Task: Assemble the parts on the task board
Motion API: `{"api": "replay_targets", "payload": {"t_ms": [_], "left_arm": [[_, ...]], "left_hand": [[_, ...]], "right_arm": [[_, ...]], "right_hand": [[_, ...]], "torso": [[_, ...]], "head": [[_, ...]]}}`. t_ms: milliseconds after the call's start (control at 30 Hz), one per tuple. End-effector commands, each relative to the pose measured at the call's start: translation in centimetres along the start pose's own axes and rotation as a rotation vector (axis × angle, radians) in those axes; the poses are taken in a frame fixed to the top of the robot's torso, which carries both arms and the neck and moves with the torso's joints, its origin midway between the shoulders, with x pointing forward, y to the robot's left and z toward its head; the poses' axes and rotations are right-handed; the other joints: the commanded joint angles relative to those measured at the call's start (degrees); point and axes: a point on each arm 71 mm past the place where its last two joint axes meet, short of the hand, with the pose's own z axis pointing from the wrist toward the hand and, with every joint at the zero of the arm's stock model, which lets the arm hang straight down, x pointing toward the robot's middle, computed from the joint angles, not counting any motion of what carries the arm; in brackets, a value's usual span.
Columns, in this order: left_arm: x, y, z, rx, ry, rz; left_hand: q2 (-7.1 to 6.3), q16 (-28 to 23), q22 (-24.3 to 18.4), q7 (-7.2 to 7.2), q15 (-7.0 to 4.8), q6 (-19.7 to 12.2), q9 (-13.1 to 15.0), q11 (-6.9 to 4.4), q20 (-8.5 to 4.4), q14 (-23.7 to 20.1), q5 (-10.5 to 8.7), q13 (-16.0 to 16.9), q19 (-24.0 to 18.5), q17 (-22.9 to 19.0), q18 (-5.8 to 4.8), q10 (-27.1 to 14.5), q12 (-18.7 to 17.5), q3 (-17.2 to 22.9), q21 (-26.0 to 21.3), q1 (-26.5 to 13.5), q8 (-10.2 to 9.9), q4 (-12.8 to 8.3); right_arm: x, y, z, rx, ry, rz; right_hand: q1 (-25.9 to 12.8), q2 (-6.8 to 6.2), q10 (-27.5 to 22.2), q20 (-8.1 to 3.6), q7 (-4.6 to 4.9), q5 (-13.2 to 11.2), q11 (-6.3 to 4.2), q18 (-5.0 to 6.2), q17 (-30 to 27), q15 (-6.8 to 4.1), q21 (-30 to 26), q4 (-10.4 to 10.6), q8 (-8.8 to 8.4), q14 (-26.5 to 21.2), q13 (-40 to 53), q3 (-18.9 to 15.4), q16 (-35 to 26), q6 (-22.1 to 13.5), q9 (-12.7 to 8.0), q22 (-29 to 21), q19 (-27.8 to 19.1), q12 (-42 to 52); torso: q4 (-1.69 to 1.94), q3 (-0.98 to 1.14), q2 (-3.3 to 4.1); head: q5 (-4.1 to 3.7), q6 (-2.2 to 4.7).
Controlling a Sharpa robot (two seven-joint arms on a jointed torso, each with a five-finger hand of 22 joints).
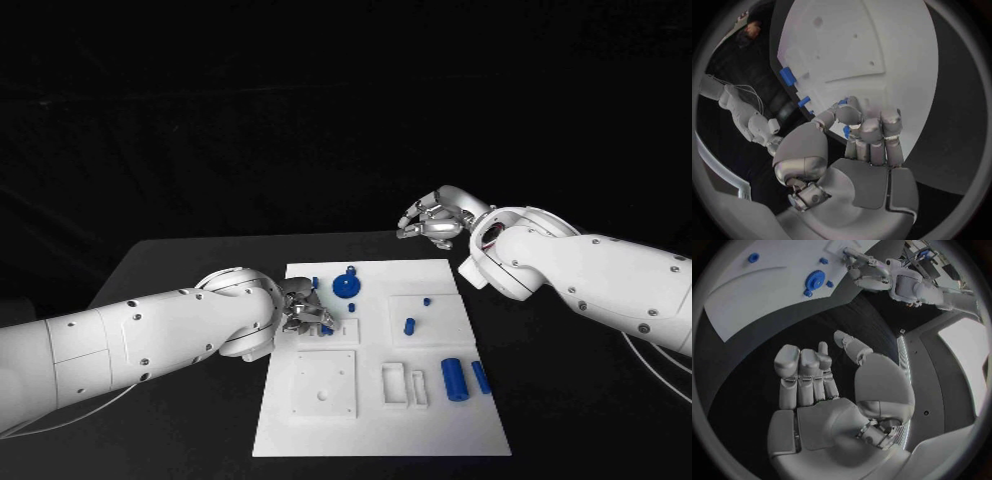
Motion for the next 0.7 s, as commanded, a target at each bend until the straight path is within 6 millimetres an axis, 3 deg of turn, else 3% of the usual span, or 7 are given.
{"api": "replay_targets", "payload": {"t_ms": [33, 700], "left_arm": [[1.18, 0.38, 0.15, -0.025, 0.071, 0.022], [1.06, 0.49, 0.31, -0.030, 0.085, 0.003]], "left_hand": [[-0.51, 0.3, -0.1, -2.37, -1.59, 4.0, -0.1, -1.40, -5.04, 1.3, -0.11, -0.1, -0.4, -0.1, 0.62, -1.9, 0.4, -0.1, 0.2, 0.4, 0.4, -0.1], [0.78, 0.6, -0.1, -2.33, -1.53, 3.8, -0.3, -1.35, -4.99, 1.2, -0.33, -0.7, -0.5, -0.6, 0.67, -2.0, 0.8, 0.0, 0.4, 2.6, 0.8, -1.9]], "right_arm": [[0.13, 0.09, 0.01, -0.009, 0.010, 0.000], [0.44, -0.06, 0.06, -0.006, 0.017, 0.001]], "right_hand": [[0.3, 0.41, -0.4, 0.09, 0.38, 0.1, 0.07, 8.77, 0.0, -0.07, -0.4, -0.3, -0.38, -0.2, -0.1, -0.1, -0.3, 0.0, 0.1, -0.1, -0.1, -0.3], [0.2, 0.44, -0.4, 0.12, 0.38, 0.2, 0.07, 8.77, 0.0, -0.07, -0.4, -0.3, -0.41, -0.2, -0.1, -0.1, -0.4, 0.0, 0.1, 0.0, -0.1, -0.2]], "torso": [[0.01, -0.01, 0.00], [-0.07, 0.00, 0.06]], "head": [[0.00, -0.09], [-0.02, -0.16]]}}
